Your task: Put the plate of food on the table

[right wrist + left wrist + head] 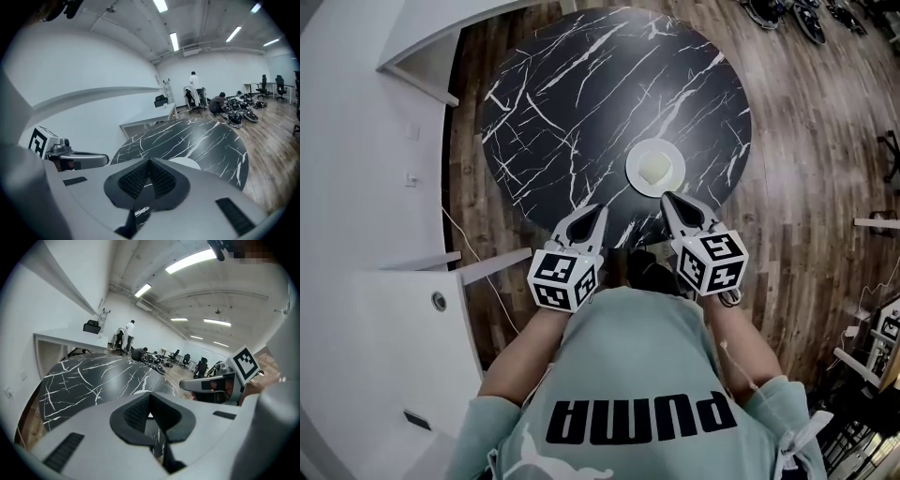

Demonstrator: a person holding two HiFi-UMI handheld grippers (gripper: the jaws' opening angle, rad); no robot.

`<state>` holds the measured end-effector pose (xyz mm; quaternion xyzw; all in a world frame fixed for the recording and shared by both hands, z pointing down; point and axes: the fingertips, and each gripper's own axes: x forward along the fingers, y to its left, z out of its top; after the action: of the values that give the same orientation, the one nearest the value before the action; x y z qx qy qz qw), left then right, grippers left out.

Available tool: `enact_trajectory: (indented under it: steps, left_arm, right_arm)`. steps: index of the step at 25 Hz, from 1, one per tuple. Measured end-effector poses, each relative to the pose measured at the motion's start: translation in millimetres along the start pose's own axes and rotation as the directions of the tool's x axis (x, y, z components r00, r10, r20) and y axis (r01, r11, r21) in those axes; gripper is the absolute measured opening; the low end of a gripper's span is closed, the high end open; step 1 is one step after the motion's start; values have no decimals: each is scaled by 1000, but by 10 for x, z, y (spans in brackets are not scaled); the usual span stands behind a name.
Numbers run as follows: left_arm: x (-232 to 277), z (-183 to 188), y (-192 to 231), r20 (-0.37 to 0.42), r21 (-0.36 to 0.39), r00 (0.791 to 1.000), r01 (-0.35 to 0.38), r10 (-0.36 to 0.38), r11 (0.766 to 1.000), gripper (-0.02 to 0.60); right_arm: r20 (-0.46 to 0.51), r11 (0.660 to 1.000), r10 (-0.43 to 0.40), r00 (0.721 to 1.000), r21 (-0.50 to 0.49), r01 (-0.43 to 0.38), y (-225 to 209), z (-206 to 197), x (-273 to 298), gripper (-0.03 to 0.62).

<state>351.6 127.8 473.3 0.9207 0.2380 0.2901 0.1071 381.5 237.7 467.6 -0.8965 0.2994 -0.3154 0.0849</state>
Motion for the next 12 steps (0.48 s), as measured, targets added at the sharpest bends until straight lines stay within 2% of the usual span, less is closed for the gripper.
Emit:
enact_trajectory:
  steps: [5, 12]
  left_arm:
    - [-400, 89, -99, 62, 18, 998, -6, 4, 1000, 6]
    - [-851, 37, -230, 96, 52, 995, -4, -1, 999, 6]
  right_arm:
    - [42, 999, 6, 999, -48, -4, 372, 30, -249, 9]
    - [117, 997, -5, 993, -79, 14, 801, 36, -577, 9]
